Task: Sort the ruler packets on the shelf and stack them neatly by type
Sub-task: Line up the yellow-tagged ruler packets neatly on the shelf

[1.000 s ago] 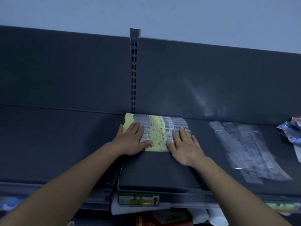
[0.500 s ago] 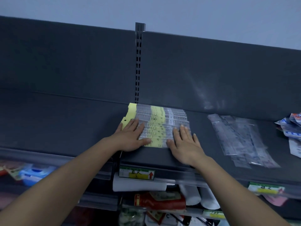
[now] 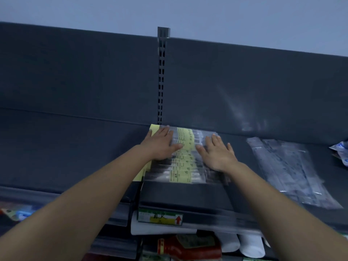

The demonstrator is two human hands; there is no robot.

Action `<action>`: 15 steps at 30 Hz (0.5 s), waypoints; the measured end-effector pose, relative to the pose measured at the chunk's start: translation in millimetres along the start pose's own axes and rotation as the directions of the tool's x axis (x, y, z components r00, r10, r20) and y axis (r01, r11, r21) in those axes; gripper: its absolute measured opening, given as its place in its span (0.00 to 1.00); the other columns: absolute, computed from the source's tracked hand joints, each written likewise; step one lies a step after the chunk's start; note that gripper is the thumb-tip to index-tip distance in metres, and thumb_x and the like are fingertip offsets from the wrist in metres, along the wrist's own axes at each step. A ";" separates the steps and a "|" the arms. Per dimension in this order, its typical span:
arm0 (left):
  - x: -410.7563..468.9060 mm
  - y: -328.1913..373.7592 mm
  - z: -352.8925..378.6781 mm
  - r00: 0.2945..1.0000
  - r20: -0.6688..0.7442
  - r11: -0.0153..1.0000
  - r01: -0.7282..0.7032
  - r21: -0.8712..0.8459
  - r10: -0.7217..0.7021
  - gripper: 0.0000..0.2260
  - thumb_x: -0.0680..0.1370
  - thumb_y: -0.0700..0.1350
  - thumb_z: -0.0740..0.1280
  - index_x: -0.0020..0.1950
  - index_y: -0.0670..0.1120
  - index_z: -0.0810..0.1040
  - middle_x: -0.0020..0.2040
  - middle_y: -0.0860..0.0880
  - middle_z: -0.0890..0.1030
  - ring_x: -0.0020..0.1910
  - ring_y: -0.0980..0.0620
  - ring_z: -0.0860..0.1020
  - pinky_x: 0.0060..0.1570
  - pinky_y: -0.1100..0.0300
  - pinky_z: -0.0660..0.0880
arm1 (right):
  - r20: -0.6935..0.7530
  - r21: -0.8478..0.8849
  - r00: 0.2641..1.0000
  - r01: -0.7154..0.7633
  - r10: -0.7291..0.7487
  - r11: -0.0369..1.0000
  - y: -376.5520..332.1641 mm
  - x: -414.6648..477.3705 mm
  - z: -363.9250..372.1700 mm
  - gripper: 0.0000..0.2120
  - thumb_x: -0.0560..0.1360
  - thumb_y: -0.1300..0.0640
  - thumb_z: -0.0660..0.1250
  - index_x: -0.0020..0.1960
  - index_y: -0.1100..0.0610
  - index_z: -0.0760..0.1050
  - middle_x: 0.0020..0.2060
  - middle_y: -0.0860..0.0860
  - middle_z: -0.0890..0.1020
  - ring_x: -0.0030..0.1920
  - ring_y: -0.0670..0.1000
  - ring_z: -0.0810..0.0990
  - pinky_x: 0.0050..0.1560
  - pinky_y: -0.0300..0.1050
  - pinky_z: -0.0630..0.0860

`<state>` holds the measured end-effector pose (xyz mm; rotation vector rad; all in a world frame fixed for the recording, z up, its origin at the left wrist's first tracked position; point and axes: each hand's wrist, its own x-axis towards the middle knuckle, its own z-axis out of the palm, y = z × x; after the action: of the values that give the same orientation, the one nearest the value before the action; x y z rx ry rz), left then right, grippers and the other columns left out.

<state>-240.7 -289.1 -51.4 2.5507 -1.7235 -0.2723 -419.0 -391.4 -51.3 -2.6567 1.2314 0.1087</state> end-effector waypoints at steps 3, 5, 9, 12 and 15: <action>19.9 -1.8 -3.5 1.000 0.009 1.000 -0.023 -0.006 0.023 0.37 0.78 0.68 0.47 0.79 0.47 0.42 0.79 0.49 0.39 0.78 0.52 0.39 0.75 0.46 0.38 | 0.001 -0.007 1.000 -0.011 0.011 1.000 -1.6 22.3 -3.4 0.35 0.80 0.35 0.38 0.79 0.55 0.39 0.78 0.53 0.38 0.77 0.50 0.36 0.75 0.56 0.37; 27.9 -7.6 -0.7 0.998 0.052 1.000 -0.025 0.015 0.025 0.39 0.77 0.70 0.46 0.79 0.48 0.40 0.79 0.49 0.38 0.77 0.52 0.38 0.74 0.45 0.37 | -0.010 -0.010 1.000 -0.017 0.017 1.000 -1.1 33.0 -1.9 0.36 0.79 0.34 0.38 0.79 0.55 0.38 0.77 0.53 0.36 0.77 0.50 0.34 0.75 0.55 0.36; 23.6 -15.5 2.4 0.988 0.151 1.000 -0.004 0.012 0.002 0.42 0.75 0.72 0.44 0.79 0.46 0.40 0.79 0.49 0.38 0.77 0.52 0.38 0.75 0.44 0.38 | 0.042 -0.067 0.999 0.004 -0.001 0.998 2.1 40.5 6.8 0.36 0.78 0.34 0.36 0.79 0.54 0.38 0.77 0.52 0.36 0.77 0.50 0.34 0.76 0.54 0.35; 19.2 -13.5 0.0 0.997 0.077 0.999 -0.004 0.034 0.001 0.43 0.74 0.72 0.44 0.79 0.44 0.47 0.80 0.48 0.44 0.78 0.51 0.43 0.75 0.43 0.40 | 0.013 -0.056 1.000 0.012 -0.012 0.998 1.3 38.1 8.5 0.37 0.78 0.33 0.36 0.79 0.53 0.40 0.78 0.51 0.37 0.77 0.49 0.35 0.75 0.53 0.34; 21.7 -15.2 3.0 0.998 0.060 1.000 -0.004 0.016 0.003 0.43 0.74 0.72 0.44 0.79 0.44 0.44 0.79 0.47 0.40 0.78 0.51 0.40 0.75 0.44 0.39 | 0.034 -0.072 0.999 -0.001 0.004 0.997 -3.3 33.3 10.1 0.37 0.78 0.33 0.36 0.79 0.54 0.38 0.78 0.53 0.37 0.77 0.50 0.35 0.76 0.53 0.35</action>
<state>-219.4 -303.3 -59.0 2.5763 -1.7569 -0.3397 -394.7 -412.0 -65.9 -2.7023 1.2431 0.2017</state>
